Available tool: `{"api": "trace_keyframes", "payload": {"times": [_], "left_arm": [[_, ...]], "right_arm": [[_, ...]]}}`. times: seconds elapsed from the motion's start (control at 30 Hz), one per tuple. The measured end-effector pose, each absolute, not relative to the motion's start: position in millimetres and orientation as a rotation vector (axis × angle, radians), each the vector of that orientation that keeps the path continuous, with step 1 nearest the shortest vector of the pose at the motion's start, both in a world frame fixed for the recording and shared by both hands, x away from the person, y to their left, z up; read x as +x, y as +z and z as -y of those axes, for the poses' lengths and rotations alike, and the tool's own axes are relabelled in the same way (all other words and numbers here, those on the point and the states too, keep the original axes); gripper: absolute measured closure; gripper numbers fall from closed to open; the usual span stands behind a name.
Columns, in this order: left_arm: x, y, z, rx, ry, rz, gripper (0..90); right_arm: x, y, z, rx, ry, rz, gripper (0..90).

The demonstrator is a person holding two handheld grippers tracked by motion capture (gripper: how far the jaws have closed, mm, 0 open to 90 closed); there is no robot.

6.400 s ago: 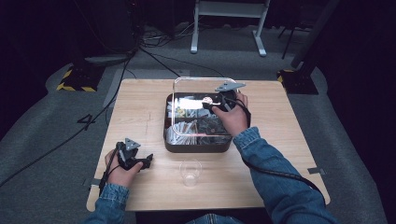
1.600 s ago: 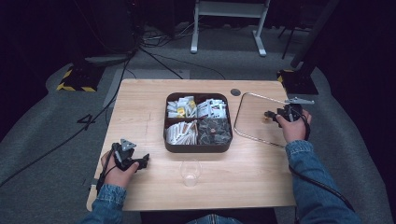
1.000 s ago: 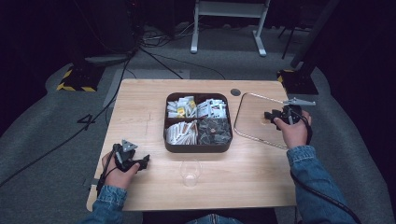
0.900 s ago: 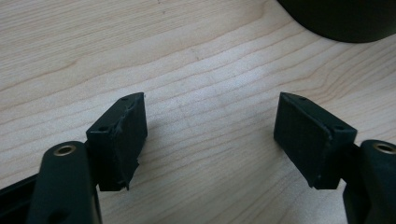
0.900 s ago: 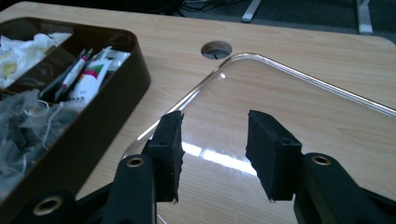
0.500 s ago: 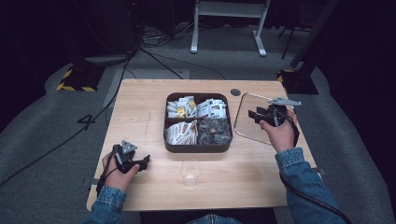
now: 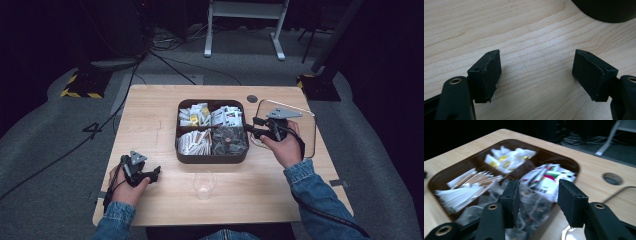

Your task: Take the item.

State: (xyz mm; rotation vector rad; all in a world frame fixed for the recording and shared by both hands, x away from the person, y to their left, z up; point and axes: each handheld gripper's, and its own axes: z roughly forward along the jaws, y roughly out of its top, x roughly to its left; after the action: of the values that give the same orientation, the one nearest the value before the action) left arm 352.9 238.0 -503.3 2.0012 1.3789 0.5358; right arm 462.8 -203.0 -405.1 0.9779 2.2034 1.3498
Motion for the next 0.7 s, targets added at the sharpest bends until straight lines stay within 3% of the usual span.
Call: {"api": "trace_keyframes", "payload": {"times": [0.37, 0.7], "left_arm": [[353, -504, -237, 2.015, 0.522, -1.363, 20.5], [354, -504, -236, 2.022, 0.522, -1.362, 18.7]], "right_arm": [[464, -423, 167, 0.83, 1.253, -2.379, 52.7], [475, -440, 142, 0.777, 1.183, -2.453, 46.6]]}}
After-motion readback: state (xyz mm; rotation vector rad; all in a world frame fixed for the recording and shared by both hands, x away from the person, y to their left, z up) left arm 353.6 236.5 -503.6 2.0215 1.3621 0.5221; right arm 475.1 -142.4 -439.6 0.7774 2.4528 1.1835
